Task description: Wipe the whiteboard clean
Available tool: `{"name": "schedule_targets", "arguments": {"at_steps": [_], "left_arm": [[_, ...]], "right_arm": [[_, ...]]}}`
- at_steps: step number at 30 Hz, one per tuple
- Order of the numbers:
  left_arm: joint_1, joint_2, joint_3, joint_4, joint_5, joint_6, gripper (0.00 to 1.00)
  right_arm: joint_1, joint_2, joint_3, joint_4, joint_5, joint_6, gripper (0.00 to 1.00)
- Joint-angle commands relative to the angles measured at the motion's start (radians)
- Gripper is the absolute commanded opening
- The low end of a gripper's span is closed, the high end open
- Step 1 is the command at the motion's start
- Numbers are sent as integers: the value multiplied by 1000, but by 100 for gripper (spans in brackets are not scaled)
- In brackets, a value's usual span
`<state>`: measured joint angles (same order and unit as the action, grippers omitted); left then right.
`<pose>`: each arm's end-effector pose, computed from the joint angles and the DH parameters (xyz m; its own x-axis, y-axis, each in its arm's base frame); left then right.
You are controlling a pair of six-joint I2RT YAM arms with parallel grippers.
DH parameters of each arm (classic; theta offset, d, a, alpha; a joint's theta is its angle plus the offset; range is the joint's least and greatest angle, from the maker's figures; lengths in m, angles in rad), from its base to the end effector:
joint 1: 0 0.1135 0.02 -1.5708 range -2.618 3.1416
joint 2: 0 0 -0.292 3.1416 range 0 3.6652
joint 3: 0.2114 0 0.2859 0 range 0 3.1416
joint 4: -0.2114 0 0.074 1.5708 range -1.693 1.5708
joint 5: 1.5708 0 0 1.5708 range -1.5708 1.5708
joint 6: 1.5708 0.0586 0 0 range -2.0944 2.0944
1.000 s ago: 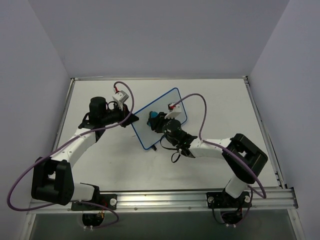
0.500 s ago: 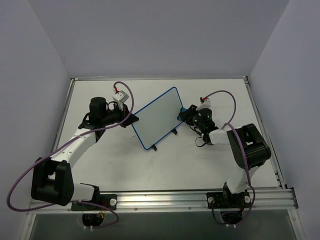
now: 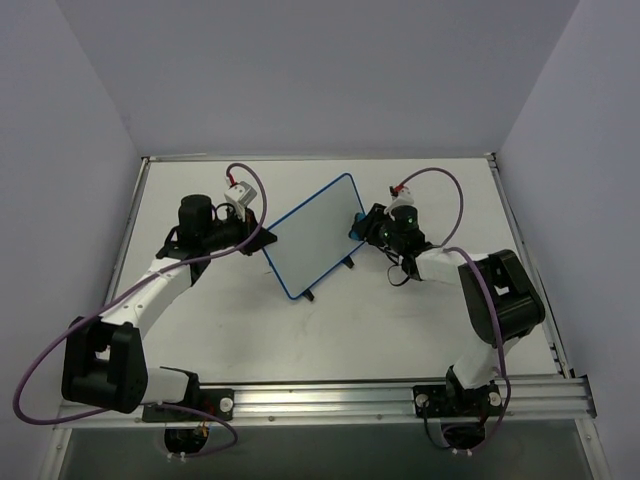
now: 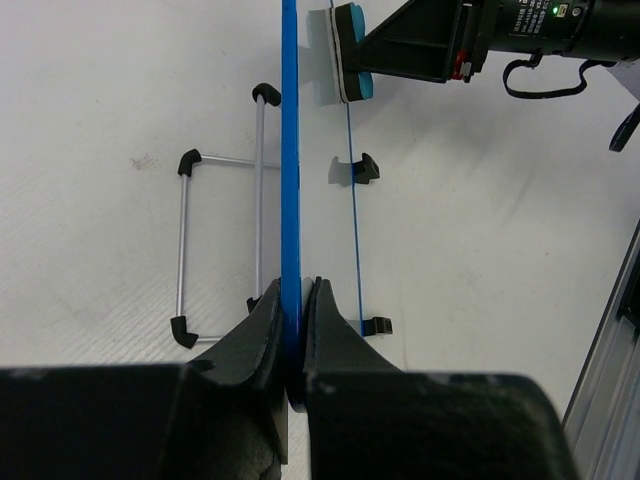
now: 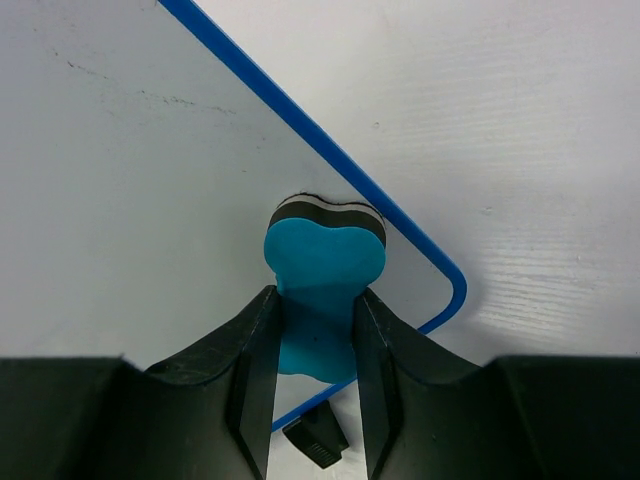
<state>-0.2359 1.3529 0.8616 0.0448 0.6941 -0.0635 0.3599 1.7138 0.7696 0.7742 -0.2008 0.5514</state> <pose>0.3209 -0.1157 0.2682 -0.4660 0.0619 -0.8826 0.7125 0.6177 -0.3329 0.3737 0.1531 0.1890 -0.4120 0.3935 -0.8218 -0.3677 0.7534 0.5451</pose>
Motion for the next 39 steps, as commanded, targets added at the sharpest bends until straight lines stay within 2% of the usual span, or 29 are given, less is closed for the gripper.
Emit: {"name": "schedule_targets", "arguments": {"at_steps": [1,4,12,18,21,32,39], "left_arm": [[-16,17,-38,-88,-97,275,2],[-16,17,-36,-88,-100,278,2],[-16,22,-36,-89,-102,278,2],[-16,22,-36,-91,-105,280,2],[-17,23,-36,-88,-105,280,2],[-16,17,-39,-82,-116,274,2],[-16,12,-44,-88,-123,271,2]], "right_arm": [[2,-14,59,-33,-71,-5,0],[-15,-2,103,-77,-86,-21,0],[50,10,344,-183,-65,-39,0],[60,30,401,-225,-35,-67,0],[47,41,340,-191,-28,-51,0],[-12,-16,-64,20,-9,38,0],[7,-51,-174,108,-9,73,0]]}}
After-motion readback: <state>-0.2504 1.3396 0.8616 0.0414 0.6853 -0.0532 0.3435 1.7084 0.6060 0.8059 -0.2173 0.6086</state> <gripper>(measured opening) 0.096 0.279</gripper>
